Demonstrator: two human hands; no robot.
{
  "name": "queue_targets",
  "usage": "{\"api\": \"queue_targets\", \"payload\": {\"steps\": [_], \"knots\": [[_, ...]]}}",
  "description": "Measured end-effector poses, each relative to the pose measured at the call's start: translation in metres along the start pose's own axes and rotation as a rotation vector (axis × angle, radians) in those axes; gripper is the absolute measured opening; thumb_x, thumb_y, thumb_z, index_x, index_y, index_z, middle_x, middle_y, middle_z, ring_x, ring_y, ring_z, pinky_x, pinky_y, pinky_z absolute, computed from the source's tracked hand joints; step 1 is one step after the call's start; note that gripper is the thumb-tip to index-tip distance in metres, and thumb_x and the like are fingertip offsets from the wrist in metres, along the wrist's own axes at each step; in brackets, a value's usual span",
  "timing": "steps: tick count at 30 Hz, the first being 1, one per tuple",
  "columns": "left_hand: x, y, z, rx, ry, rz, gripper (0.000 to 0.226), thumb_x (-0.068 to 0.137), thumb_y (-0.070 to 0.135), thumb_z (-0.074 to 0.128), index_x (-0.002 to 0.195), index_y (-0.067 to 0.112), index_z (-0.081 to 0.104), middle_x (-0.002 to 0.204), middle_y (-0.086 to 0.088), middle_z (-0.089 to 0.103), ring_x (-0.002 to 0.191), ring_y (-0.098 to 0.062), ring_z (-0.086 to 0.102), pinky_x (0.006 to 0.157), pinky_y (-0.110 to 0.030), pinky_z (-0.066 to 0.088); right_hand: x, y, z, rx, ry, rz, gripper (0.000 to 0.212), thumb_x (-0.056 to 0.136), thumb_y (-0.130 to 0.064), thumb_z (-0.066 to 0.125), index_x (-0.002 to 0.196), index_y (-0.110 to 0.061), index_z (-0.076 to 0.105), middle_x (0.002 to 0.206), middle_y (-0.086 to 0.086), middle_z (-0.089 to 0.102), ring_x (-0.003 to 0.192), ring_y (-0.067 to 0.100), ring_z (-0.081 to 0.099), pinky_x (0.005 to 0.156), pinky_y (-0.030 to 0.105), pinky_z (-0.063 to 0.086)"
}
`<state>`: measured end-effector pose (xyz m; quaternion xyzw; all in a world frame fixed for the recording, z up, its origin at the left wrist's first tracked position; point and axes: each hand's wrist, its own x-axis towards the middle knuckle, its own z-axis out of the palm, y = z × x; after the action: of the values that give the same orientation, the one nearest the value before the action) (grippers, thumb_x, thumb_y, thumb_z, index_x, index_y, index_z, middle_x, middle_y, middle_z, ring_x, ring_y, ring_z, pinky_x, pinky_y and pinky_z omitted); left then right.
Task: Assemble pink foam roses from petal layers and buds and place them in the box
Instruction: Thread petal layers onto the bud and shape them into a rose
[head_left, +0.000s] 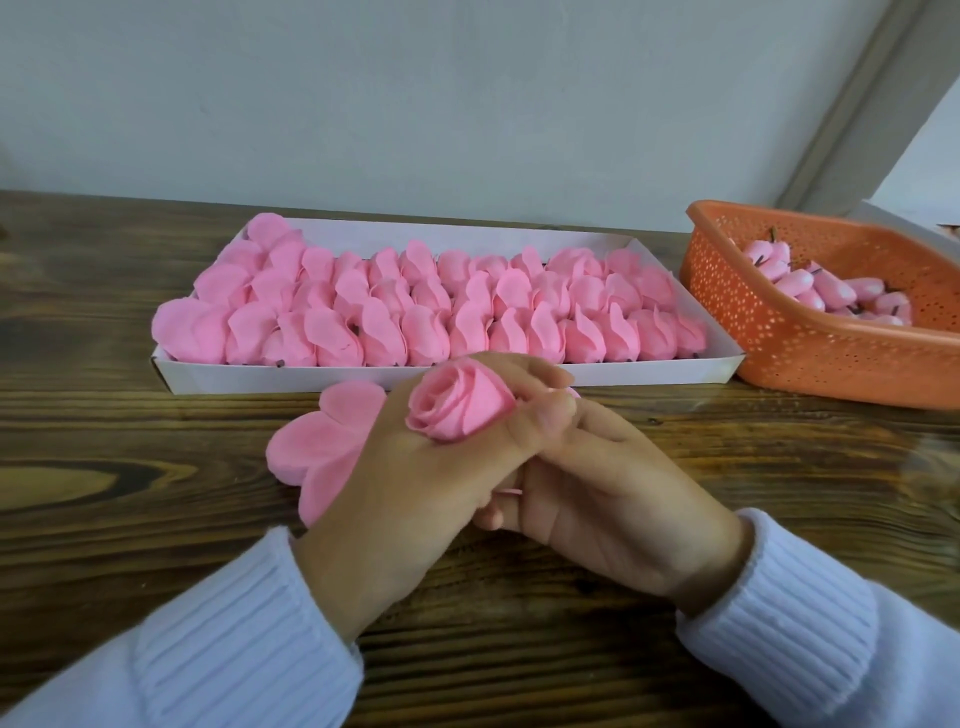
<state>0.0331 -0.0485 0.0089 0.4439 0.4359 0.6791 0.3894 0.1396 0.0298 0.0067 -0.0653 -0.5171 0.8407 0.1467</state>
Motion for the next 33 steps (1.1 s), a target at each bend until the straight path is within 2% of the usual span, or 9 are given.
{"api": "queue_targets", "payload": {"steps": [3,6,11,16,19,21,24,27,33], "knots": [[0.0007,0.0006,0.0007,-0.023,0.046,-0.028,0.019,0.060,0.041,0.073,0.066,0.023,0.070,0.082,-0.027,0.060,0.040,-0.010,0.047,0.037,-0.017,0.038,-0.0007,-0.0006,0.0015,0.020,-0.065,-0.005,0.047,0.081,-0.022,0.056,0.119,0.004,0.047,0.081,0.007,0.058,0.071,0.012,0.056,0.067,0.024,0.046],[0.0002,0.0019,0.0031,-0.049,0.006,-0.018,0.015,0.063,0.038,0.072,0.070,0.025,0.072,0.080,-0.038,0.051,0.040,-0.016,0.049,0.036,-0.018,0.039,0.0011,-0.0007,0.0005,-0.011,-0.023,0.033,0.063,0.085,-0.030,0.052,0.119,0.021,0.037,0.067,0.001,0.060,0.062,0.010,0.052,0.061,0.022,0.044],[0.0005,0.0003,0.0008,-0.027,0.026,-0.009,0.020,0.064,0.043,0.069,0.068,0.024,0.071,0.082,-0.006,0.070,0.052,-0.024,0.049,0.038,-0.018,0.037,-0.0003,-0.0011,0.0017,0.060,-0.052,0.009,0.043,0.082,-0.025,0.054,0.117,-0.003,0.044,0.076,0.002,0.059,0.069,0.011,0.057,0.065,0.023,0.046],[-0.0009,0.0028,0.0034,-0.031,-0.018,-0.002,0.016,0.065,0.038,0.070,0.072,0.024,0.072,0.075,-0.029,0.059,0.034,-0.009,0.044,0.037,-0.017,0.039,0.0010,0.0007,0.0014,-0.002,-0.011,0.048,0.055,0.083,-0.033,0.051,0.116,0.011,0.045,0.067,0.001,0.059,0.061,0.011,0.052,0.060,0.022,0.042],[-0.0007,0.0034,0.0030,-0.022,0.011,-0.008,0.014,0.064,0.039,0.069,0.067,0.026,0.071,0.089,-0.005,0.072,0.051,-0.028,0.057,0.041,-0.020,0.041,-0.0005,0.0029,0.0010,0.022,-0.023,0.008,0.044,0.084,-0.030,0.056,0.113,0.002,0.051,0.074,0.003,0.059,0.066,0.011,0.055,0.061,0.021,0.044],[0.0008,0.0041,0.0006,-0.055,0.040,-0.051,0.017,0.061,0.040,0.070,0.061,0.024,0.065,0.092,0.002,0.072,0.046,-0.025,0.052,0.041,-0.021,0.040,-0.0016,0.0026,0.0025,0.038,-0.039,-0.025,0.028,0.087,-0.019,0.053,0.112,-0.009,0.054,0.078,0.001,0.059,0.070,0.010,0.054,0.063,0.021,0.044],[0.0025,0.0064,0.0002,-0.102,0.014,-0.073,0.017,0.061,0.035,0.072,0.062,0.020,0.063,0.086,-0.002,0.070,0.035,-0.012,0.044,0.040,-0.022,0.042,0.0003,0.0030,0.0046,0.013,-0.008,-0.026,0.020,0.085,-0.023,0.053,0.096,-0.008,0.062,0.072,-0.001,0.059,0.064,0.009,0.052,0.060,0.020,0.042],[0.0017,0.0072,0.0022,-0.079,0.017,-0.072,0.018,0.060,0.039,0.071,0.065,0.022,0.067,0.084,-0.018,0.067,0.037,-0.021,0.043,0.043,-0.026,0.044,0.0024,0.0049,0.0035,-0.059,0.056,-0.011,0.037,0.094,-0.027,0.041,0.080,0.004,0.055,0.064,0.001,0.055,0.058,0.014,0.046,0.056,0.024,0.035],[0.0020,0.0063,0.0013,-0.040,0.029,-0.010,0.016,0.060,0.036,0.072,0.057,0.023,0.063,0.086,0.002,0.070,0.059,-0.032,0.047,0.039,-0.019,0.038,-0.0011,0.0015,0.0058,0.053,0.010,-0.051,0.022,0.088,-0.016,0.048,0.104,-0.008,0.060,0.071,0.002,0.061,0.066,0.010,0.056,0.062,0.021,0.044]]}}
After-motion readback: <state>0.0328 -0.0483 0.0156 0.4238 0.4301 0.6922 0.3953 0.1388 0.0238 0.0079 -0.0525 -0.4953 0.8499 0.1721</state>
